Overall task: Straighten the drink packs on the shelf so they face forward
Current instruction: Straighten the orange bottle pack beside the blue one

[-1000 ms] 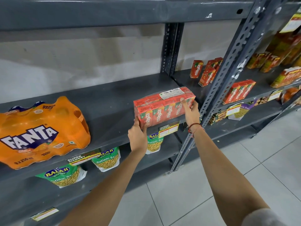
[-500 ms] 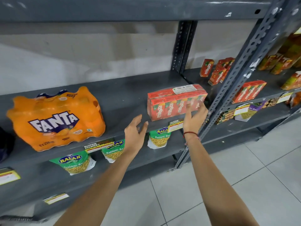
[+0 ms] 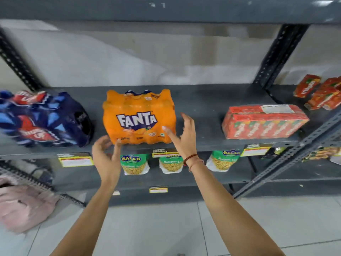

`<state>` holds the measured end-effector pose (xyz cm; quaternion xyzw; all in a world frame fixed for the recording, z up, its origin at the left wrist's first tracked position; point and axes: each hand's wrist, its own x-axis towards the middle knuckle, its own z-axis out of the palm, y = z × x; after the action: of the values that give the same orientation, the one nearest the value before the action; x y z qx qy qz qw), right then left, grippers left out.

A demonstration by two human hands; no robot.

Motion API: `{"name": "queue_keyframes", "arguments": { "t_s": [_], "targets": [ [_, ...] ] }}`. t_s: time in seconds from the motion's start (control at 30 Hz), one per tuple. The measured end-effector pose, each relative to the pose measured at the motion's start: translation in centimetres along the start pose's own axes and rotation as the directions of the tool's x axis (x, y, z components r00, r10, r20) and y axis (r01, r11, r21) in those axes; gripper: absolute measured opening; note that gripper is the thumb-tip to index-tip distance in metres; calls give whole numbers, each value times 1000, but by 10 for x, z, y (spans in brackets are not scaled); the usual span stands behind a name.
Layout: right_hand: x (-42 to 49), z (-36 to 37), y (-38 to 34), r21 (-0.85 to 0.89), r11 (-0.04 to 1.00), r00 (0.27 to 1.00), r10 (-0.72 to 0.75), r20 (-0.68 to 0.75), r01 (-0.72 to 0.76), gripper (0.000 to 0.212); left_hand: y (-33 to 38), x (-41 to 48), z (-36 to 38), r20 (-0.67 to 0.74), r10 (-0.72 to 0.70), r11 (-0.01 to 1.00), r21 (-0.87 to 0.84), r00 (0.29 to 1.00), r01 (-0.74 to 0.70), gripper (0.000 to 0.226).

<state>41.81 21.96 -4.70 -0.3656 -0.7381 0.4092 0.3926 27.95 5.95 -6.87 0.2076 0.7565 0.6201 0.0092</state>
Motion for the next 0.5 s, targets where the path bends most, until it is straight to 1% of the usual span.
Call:
{"name": "queue_keyframes", "arguments": {
  "t_s": [0.03,0.07,0.13,0.17,0.2,0.27,0.37,0.43,0.5],
  "targets": [
    [1,5,0,-1,1000,998,29,61,-29,78,-3,8,-4,12,-13,1000,-2,1000,13,48],
    [0,9,0,-1,999,994,43,103,-43,84,-6,16,-6,67,-25,1000,2,997,25,55],
    [0,14,4,-8,999,989,46,141,-45,97,-13,30,-6,243,-34,999,17,969,30,56],
    [0,14,6,-21,999,987,50,151,-47,100,-15,33,-5,304,-42,999,39,952,32,56],
    [0,14,8,-38,998,986,53,159,-47,99,-16,35,-3,319,-55,997,60,946,38,58],
    [1,11,7,-74,996,983,62,176,-49,91,-15,36,1,276,-84,996,61,957,70,60],
    [3,10,5,-100,994,983,66,172,-49,68,-12,33,3,244,-73,997,52,967,62,59],
    [3,6,8,-91,995,986,59,156,-45,62,-8,30,7,234,-65,996,66,970,51,57],
    [4,-1,11,-89,995,988,62,142,-50,61,-4,24,14,228,-61,998,47,972,52,57]
  ]
}}
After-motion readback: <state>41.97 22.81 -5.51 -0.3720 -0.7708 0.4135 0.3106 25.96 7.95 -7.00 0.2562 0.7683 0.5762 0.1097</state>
